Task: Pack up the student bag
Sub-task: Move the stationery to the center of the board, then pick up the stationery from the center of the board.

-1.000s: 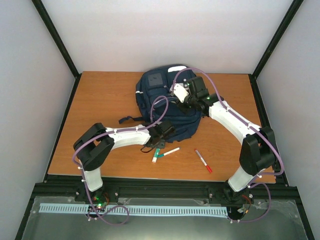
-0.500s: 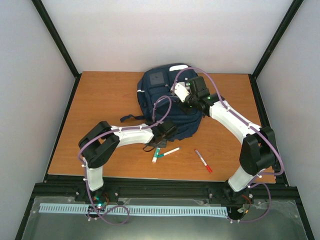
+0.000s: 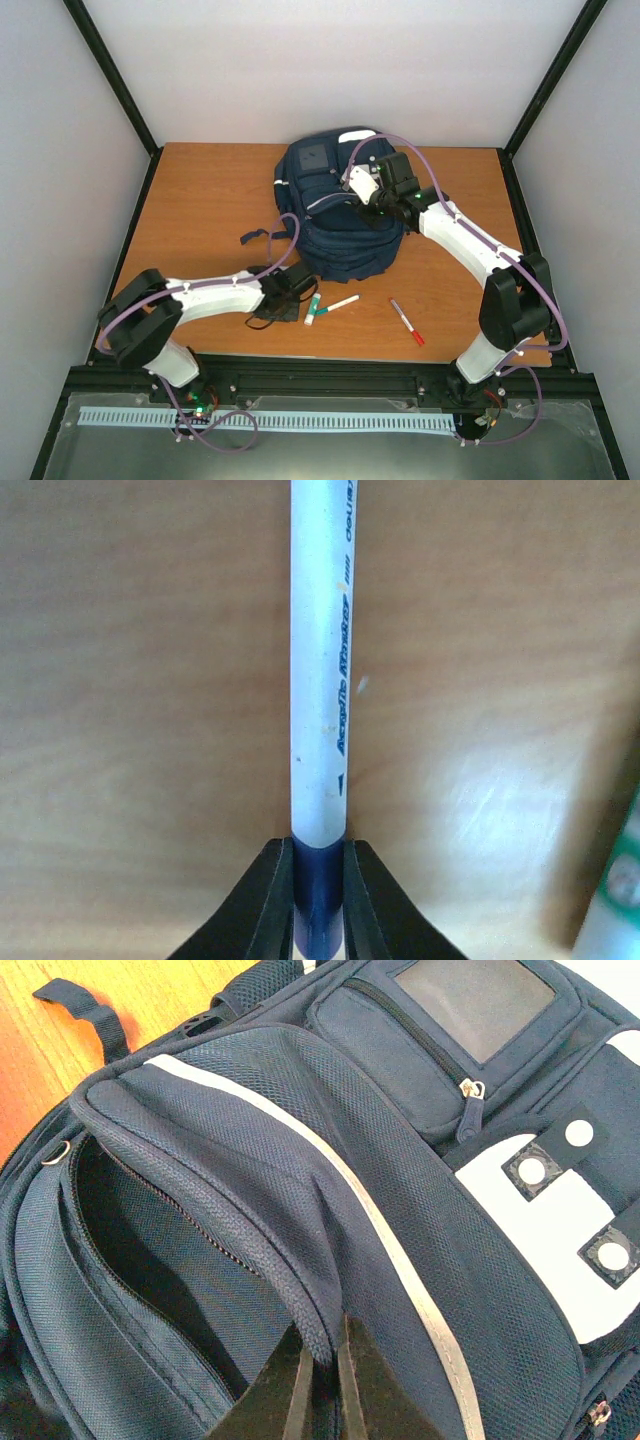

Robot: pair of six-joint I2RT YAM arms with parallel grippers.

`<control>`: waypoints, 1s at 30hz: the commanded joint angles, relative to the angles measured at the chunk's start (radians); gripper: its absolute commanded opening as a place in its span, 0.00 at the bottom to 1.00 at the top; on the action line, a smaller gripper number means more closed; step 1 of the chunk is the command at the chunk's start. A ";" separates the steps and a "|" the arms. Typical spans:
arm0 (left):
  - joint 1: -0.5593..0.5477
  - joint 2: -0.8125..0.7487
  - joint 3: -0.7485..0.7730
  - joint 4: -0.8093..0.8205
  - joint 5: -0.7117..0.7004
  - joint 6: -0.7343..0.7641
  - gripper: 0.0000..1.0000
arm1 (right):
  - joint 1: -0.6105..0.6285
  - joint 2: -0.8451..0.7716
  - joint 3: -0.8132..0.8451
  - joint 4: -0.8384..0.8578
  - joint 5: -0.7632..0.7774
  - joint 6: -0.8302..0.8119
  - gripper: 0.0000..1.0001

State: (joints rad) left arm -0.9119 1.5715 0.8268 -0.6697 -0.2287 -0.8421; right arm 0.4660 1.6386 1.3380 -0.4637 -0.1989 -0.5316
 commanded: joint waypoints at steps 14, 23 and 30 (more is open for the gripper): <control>0.003 -0.038 0.035 -0.222 0.050 0.046 0.47 | -0.005 -0.031 0.010 0.017 -0.035 0.033 0.03; 0.066 0.115 0.160 -0.212 0.021 0.136 0.37 | -0.007 -0.025 0.010 0.014 -0.038 0.029 0.03; 0.084 0.157 0.164 -0.202 0.038 0.141 0.24 | -0.010 -0.029 0.011 0.014 -0.038 0.030 0.03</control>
State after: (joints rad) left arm -0.8364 1.7016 0.9863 -0.8650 -0.1936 -0.7223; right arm 0.4641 1.6386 1.3380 -0.4675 -0.2146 -0.5293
